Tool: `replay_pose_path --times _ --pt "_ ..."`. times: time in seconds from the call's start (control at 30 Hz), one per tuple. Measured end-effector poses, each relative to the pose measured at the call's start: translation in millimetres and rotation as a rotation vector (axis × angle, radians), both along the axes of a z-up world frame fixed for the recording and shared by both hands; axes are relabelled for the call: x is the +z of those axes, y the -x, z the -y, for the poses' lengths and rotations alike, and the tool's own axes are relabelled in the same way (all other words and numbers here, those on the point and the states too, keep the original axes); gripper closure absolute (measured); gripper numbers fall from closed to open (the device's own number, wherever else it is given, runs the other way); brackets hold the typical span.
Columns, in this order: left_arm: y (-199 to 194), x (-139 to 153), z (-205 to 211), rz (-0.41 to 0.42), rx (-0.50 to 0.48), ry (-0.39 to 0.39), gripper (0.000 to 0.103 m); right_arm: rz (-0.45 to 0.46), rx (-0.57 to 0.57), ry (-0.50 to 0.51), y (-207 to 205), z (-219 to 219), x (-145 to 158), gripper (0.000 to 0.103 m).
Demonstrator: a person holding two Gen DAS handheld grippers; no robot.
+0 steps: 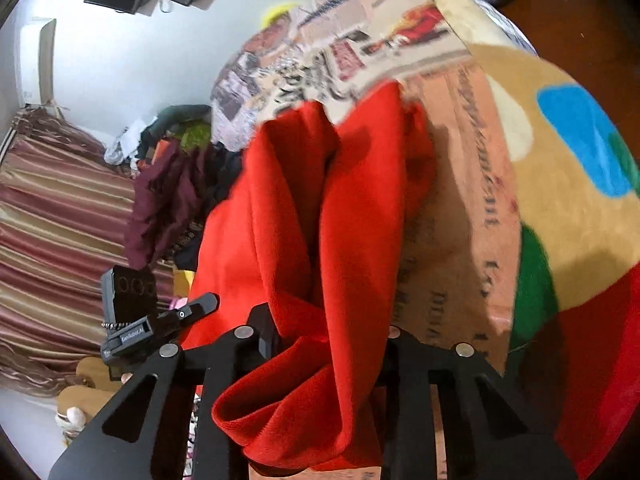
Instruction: Fold large clothes
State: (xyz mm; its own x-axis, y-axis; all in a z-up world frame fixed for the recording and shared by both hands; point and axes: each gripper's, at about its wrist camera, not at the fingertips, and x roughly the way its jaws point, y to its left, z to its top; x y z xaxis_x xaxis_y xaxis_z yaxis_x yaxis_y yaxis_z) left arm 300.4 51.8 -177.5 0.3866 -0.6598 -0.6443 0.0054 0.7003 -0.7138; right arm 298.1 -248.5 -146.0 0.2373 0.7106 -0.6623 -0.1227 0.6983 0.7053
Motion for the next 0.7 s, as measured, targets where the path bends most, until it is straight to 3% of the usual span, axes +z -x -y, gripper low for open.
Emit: replay_pose_path --times 0.2,0.47,0.57,0.7 --pt "-1.9 81.9 -24.9 0.183 0.008 -0.117 0.075 0.138 0.054 0.033 -11.0 -41.3 52.4 0.081" --pt "4.7 198.0 -118.4 0.424 0.140 -0.207 0.075 0.365 0.144 -0.034 -46.2 -130.4 139.2 0.081" --pt "8.0 228.9 -161.1 0.493 0.200 -0.252 0.075 0.427 0.191 -0.070 -58.8 -174.8 159.7 0.081" --pt "6.4 247.6 -219.4 0.542 0.262 -0.325 0.075 0.479 0.250 -0.114 -78.0 -238.4 169.5 0.081"
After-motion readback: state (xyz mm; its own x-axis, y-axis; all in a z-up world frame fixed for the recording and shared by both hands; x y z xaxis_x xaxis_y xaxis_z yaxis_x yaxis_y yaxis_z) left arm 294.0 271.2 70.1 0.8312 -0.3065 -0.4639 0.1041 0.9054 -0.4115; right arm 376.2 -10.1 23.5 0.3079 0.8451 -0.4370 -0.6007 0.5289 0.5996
